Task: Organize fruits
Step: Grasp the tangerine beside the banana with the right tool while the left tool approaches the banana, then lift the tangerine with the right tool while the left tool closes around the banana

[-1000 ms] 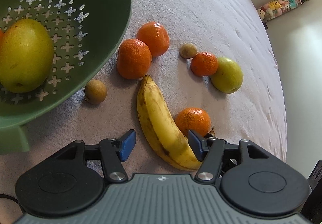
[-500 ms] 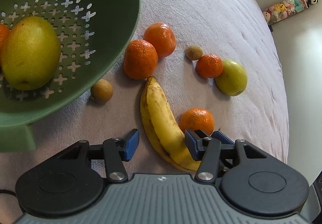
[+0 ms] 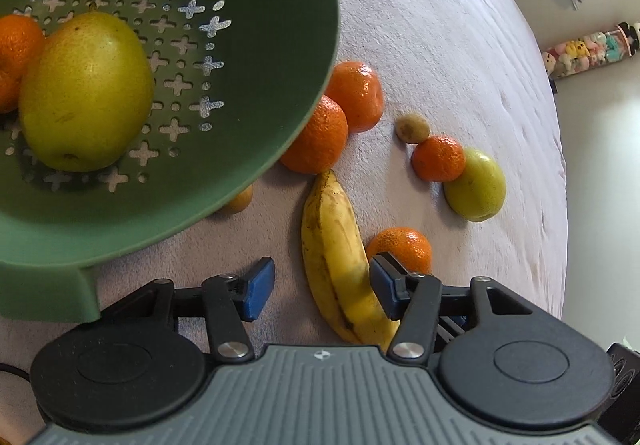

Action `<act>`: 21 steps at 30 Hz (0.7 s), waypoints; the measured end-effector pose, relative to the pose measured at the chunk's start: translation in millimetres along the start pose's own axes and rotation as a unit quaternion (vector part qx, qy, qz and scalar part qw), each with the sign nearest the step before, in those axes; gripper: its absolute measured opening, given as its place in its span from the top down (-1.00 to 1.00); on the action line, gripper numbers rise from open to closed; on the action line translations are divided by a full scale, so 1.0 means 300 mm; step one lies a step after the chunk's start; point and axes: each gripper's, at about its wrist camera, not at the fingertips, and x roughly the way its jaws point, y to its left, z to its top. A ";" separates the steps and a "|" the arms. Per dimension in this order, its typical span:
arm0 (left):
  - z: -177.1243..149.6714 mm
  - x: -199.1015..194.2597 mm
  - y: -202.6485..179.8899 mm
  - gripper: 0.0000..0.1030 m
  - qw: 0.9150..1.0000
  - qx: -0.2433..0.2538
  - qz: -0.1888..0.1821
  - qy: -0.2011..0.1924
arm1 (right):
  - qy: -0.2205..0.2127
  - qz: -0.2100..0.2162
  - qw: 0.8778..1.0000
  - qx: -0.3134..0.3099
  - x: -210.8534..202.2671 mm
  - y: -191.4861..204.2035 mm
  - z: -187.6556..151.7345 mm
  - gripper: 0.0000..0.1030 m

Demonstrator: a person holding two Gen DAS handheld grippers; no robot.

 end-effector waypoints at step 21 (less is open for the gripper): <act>-0.052 0.047 -0.080 -0.24 0.999 -0.020 0.018 0.040 | -0.008 -0.113 0.993 0.044 -0.111 -0.141 0.003 0.18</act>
